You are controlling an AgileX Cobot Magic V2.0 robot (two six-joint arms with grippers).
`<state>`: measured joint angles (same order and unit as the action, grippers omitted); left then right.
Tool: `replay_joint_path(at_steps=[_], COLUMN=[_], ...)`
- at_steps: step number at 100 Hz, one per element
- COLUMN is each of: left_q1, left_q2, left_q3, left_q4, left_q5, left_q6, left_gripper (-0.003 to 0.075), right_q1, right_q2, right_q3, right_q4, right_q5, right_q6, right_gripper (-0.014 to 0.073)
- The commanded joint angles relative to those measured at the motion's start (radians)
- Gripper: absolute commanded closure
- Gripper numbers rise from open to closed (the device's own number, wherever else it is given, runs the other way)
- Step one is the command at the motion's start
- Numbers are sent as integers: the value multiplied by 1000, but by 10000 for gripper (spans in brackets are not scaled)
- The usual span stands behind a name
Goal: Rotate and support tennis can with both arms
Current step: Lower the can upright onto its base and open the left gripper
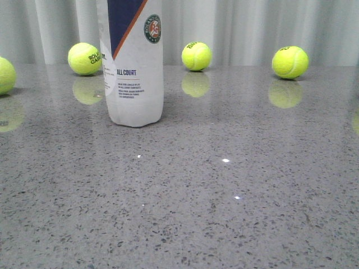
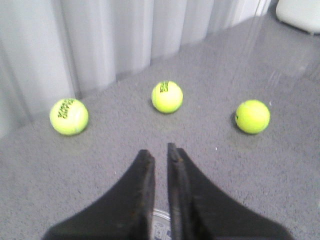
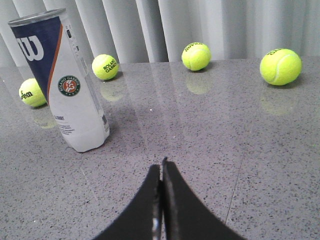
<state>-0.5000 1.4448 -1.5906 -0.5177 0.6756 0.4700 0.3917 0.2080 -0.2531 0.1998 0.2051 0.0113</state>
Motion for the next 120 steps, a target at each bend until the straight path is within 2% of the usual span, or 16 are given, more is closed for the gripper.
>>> replay_joint_path(at_steps=[1,26,78,120], left_q1=[-6,-6,-4,197], left_q2=[-82,-226,-604,-792], left_q3=[3,157,593,870], left_q4=[-39,-46,102,100], left_q5=[-65,-83,-282,-401], left_q6=[2,2,2,-16], left_gripper=[741,741,741,741], right_q1=[-6,-6,-6,-6], right_q2=[6,6,6,6], right_q3=[-28,-28,-28,-28], right_q4=[-6,-6,-6,-6], right_q5=[-82,-82,-82,-82], right_q6=[-11,-11,-11,-11], right_gripper=[650,650,650,650])
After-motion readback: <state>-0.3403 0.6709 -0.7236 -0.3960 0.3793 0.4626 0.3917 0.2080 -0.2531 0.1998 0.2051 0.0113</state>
